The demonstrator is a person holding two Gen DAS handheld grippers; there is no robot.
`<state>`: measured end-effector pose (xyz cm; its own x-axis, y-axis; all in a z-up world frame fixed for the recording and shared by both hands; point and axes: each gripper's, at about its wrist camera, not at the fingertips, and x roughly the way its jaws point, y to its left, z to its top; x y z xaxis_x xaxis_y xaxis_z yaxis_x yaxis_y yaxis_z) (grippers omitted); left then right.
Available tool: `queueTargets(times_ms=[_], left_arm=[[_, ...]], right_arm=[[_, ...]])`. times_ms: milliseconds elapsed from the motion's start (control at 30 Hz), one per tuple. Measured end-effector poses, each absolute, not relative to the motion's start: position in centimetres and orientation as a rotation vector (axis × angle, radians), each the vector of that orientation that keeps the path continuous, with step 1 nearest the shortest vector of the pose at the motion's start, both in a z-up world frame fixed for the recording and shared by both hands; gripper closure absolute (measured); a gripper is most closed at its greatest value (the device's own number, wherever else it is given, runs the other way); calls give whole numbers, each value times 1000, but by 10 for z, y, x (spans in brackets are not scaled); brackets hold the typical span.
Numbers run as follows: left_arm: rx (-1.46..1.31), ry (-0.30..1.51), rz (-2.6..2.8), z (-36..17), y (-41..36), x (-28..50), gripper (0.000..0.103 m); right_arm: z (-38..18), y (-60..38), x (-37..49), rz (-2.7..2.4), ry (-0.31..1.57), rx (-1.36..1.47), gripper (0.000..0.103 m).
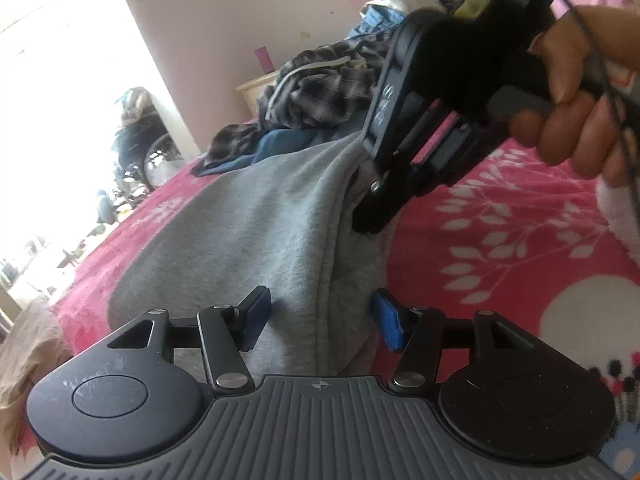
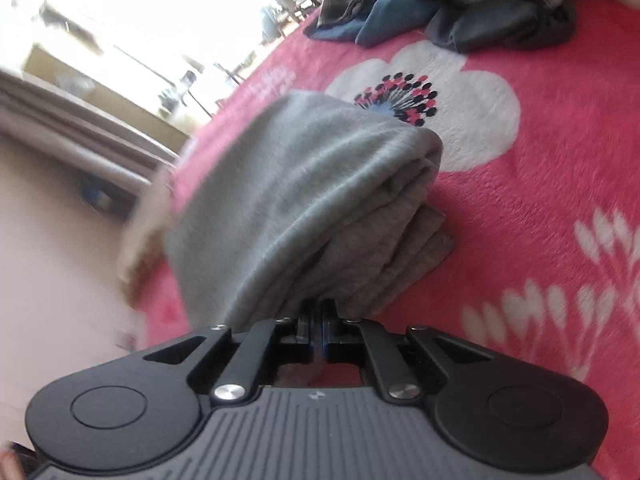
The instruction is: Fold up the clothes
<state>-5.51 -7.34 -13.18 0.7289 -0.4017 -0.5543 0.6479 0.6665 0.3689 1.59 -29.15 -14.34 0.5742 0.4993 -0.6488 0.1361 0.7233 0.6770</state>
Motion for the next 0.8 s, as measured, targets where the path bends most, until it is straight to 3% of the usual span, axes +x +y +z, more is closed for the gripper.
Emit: queueTargets(times_ms=[133,467,667,800], left_arm=[[566,481,-565,-131,-72,-47,47],[476,510,-513,-125,-64,-39,65],[464,513,-508,-124,-63,-39,66],[469,518,-516,-123,-63,-40,66]], right_arm=[[-148,-298,15,264,952,833,99],[-160,-307,8,300,952,1003,100],[-160,-296,14,243,1012,836,99],[-148,-278,20,320,942,779,99]])
